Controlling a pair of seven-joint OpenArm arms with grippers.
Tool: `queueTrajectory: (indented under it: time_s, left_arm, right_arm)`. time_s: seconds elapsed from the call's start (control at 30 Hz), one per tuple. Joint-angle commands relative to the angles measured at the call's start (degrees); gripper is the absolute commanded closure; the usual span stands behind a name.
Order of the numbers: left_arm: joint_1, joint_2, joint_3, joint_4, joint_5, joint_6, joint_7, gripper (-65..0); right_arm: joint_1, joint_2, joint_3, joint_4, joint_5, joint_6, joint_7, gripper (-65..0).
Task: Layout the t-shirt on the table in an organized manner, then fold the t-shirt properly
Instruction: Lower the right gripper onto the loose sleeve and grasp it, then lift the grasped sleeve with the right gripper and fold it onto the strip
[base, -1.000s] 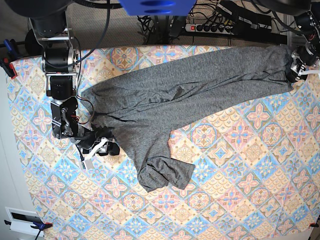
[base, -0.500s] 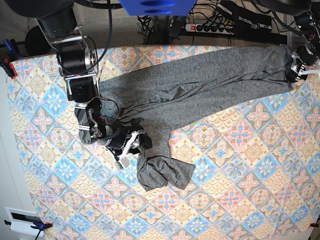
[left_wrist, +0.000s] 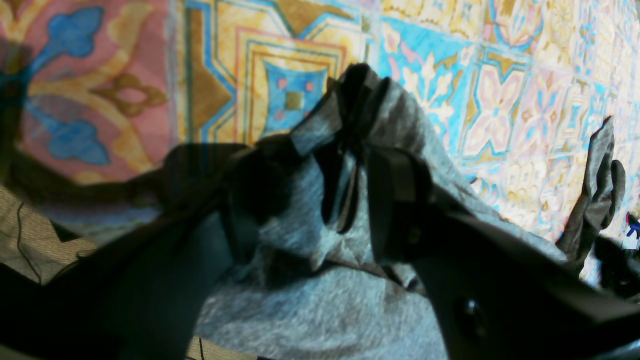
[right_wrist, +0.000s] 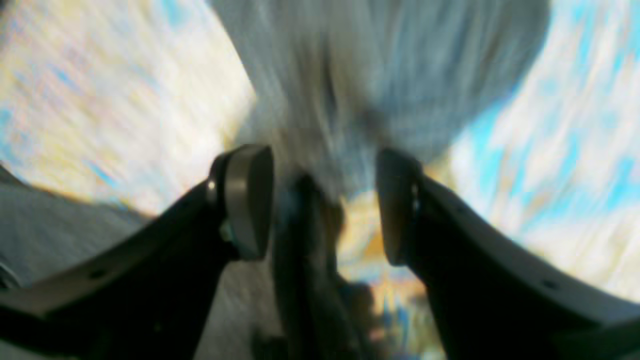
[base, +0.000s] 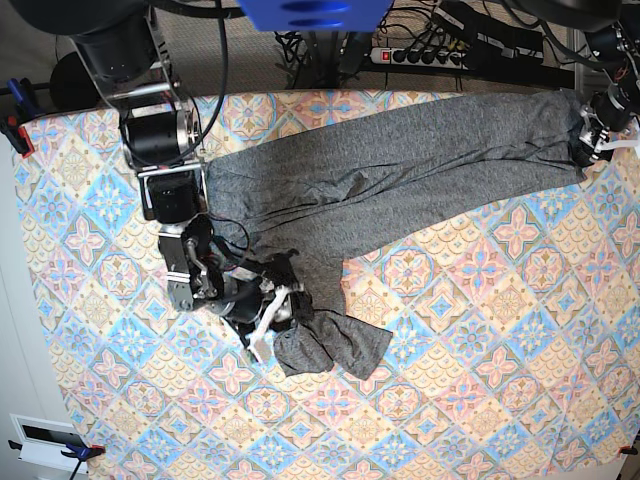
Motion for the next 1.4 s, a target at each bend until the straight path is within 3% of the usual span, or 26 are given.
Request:
queueTrajectory:
  time_s: [0.0, 0.1, 0.27, 0.33, 0.43, 0.77, 0.87, 1.07, 1.37]
  left_arm:
    - [0.14, -0.94, -0.36, 0.69, -0.26, -0.13, 0.37, -32.4]
    - [0.14, -0.94, -0.36, 0.69, -0.26, -0.13, 0.37, -32.4]
    - [0.14, -0.94, -0.36, 0.69, -0.26, -0.13, 0.2, -32.4]
    - [0.14, -0.94, -0.36, 0.69, -0.26, -0.13, 0.2, -32.4]
    - [0.14, -0.94, -0.36, 0.69, -0.26, -0.13, 0.2, -32.4]
    - [0.14, -0.94, -0.36, 0.6, -0.17, -0.13, 0.11, -32.4]
    - [0.14, -0.94, -0.36, 0.6, -0.17, -0.13, 0.11, -32.4]
    - [0.05, -0.94, -0.27, 0.6, -0.17, -0.13, 0.11, -32.4]
    - [-1.0, -0.94, -0.19, 0.6, 0.01, -0.04, 0.29, -32.4]
  right_arm:
    - [1.25, -0.13, 0.16, 0.78, 0.59, 0.61, 0.54, -32.0]
    - [1.25, -0.13, -0.02, 0.78, 0.51, 0.61, 0.54, -27.7]
    - [1.25, -0.13, 0.16, 0.78, 0.51, 0.34, 0.54, -4.8]
    - [1.25, -0.13, 0.16, 0.78, 0.51, -1.59, 0.54, 0.0]
    - [1.25, -0.13, 0.25, 0.87, 0.51, -3.7, 0.62, -1.4]
    - [0.98, 0.66, 0.25, 2.63, 0.51, -3.7, 0.01, 0.0]
    - [-0.77, 3.04, 0.25, 9.05, 0.68, -3.79, -2.28, 0.0]
    - [-10.18, 4.44, 0.25, 26.63, 0.42, -3.97, -9.49, 0.0]
    - [-21.78, 9.98, 0.25, 45.44, 0.42, -3.97, -11.6, 0.0]
